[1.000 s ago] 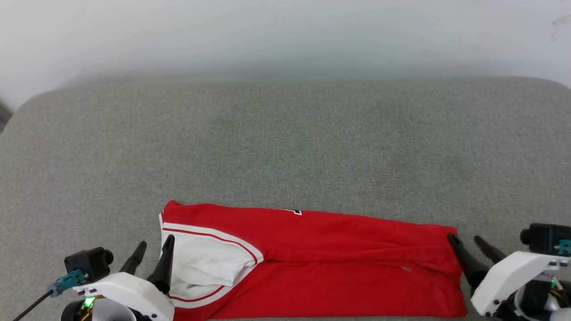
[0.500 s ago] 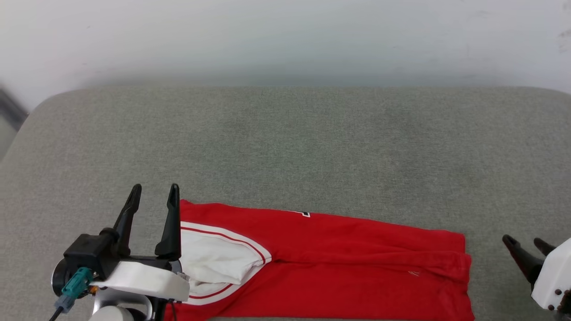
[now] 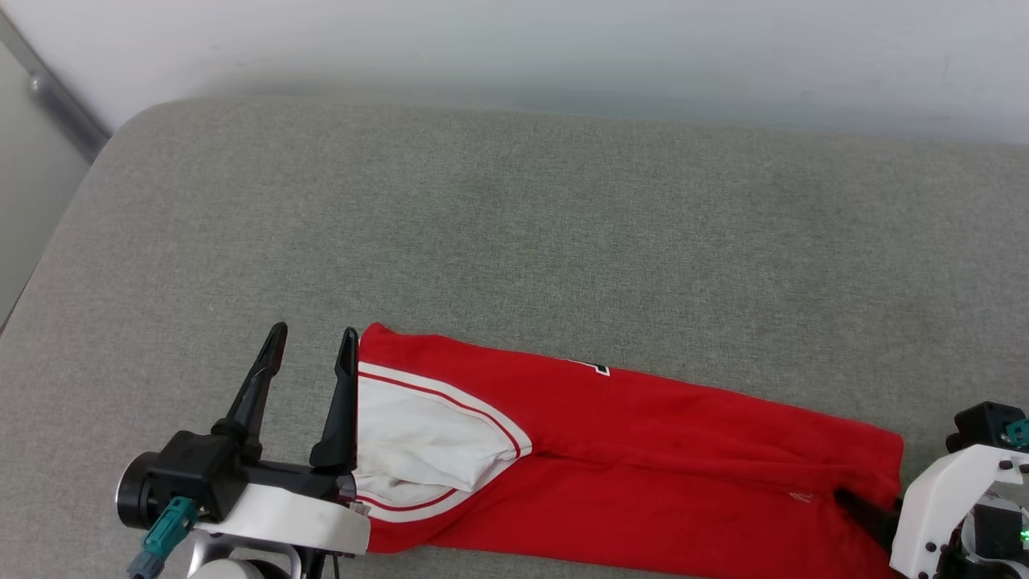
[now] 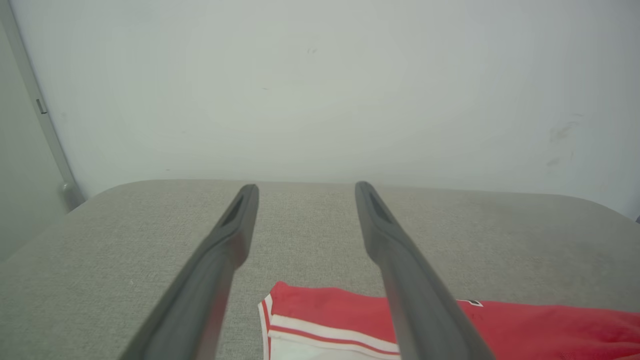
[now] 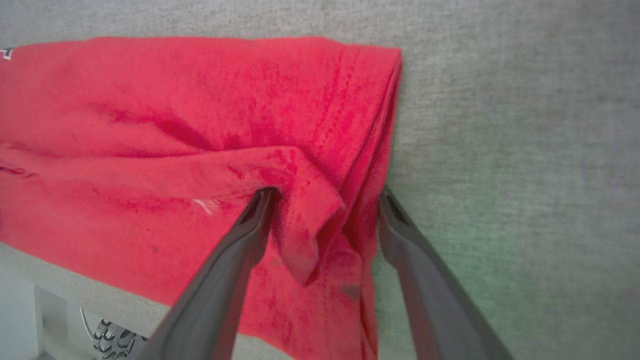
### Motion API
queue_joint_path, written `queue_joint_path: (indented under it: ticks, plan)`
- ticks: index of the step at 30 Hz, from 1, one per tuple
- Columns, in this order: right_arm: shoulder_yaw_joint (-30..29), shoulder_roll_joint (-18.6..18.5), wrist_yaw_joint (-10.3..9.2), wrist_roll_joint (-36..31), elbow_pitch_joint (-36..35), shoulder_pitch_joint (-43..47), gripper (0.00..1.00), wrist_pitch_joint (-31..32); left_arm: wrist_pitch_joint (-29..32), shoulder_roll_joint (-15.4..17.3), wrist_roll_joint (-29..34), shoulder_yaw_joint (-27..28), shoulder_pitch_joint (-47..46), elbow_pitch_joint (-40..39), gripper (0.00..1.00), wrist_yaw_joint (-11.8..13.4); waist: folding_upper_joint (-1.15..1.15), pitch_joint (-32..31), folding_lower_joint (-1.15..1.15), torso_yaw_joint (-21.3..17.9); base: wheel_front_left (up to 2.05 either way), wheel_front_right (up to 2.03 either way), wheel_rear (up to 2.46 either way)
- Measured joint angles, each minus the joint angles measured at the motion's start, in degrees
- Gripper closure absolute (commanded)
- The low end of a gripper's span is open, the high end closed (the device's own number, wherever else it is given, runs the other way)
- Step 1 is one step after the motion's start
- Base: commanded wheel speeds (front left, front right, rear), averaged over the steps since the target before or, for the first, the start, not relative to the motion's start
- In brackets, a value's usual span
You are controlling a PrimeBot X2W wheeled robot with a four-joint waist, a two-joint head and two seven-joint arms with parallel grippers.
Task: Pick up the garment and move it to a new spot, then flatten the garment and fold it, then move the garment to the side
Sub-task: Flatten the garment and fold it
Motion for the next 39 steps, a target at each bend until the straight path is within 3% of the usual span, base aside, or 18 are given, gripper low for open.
queue_joint_path:
  ticks: [3, 4, 5, 19, 30, 34, 35, 39]
  plan:
    - [1.47, -0.55, -0.01, 0.93, 1.83, -1.13, 0.00, 0.25, 0.00, 0.01, 0.11, -0.25, -0.14, 0.14, 0.00, -0.19, 0.00, 0.46, 0.00, 0.37, 0.00, 0.00, 0.00]
    - [1.94, -0.68, -0.01, 1.10, 2.11, -1.40, 0.58, 0.40, 0.00, 0.02, 0.11, -0.30, -0.17, 0.21, 0.00, -0.21, 0.00, 0.51, 0.00, 0.37, 0.00, 0.00, 0.00]
    - [2.16, -0.67, -0.02, 1.52, 2.43, -1.60, 1.00, 0.52, 0.00, 0.03, 0.13, -0.35, -0.19, 0.33, 0.00, -0.21, 0.00, 0.53, 0.00, 0.34, 0.00, 0.00, 0.00]
    - [4.74, -3.49, 0.02, 1.48, 1.26, -3.81, 1.00, -0.09, 0.73, 0.40, 0.09, -0.68, 0.36, 1.18, 0.00, 0.53, 0.00, -2.29, 0.00, -1.76, 0.00, 0.00, 0.00]
    - [-8.13, -5.56, 0.02, -3.22, 0.05, -4.80, 1.00, 3.03, 1.25, 0.88, 0.09, -0.74, 1.19, 0.23, 0.00, 1.51, 0.00, -2.81, 0.00, -4.87, 0.00, 0.00, 0.00]
    - [-11.31, -2.33, 0.01, 1.03, -2.09, -4.11, 1.00, 6.34, 1.25, 0.93, 0.08, -0.90, 1.38, 0.24, 0.00, 1.63, 0.00, -3.33, 0.00, -5.31, 0.00, 0.00, 0.00]
    - [-12.39, 2.50, 0.01, 8.55, -4.17, -4.24, 1.00, 10.92, 1.32, 0.99, 0.01, -0.99, 1.65, 0.23, 0.00, 1.78, 0.00, -3.80, 0.00, -5.40, 0.00, 0.00, 0.00]
    - [-13.00, 7.14, 0.01, 18.52, -6.68, -4.36, 1.00, 17.97, 1.77, 1.01, -0.15, -1.30, 1.70, 0.13, 0.00, 1.77, 0.00, -4.17, 0.00, -4.99, 0.00, 0.00, 0.00]
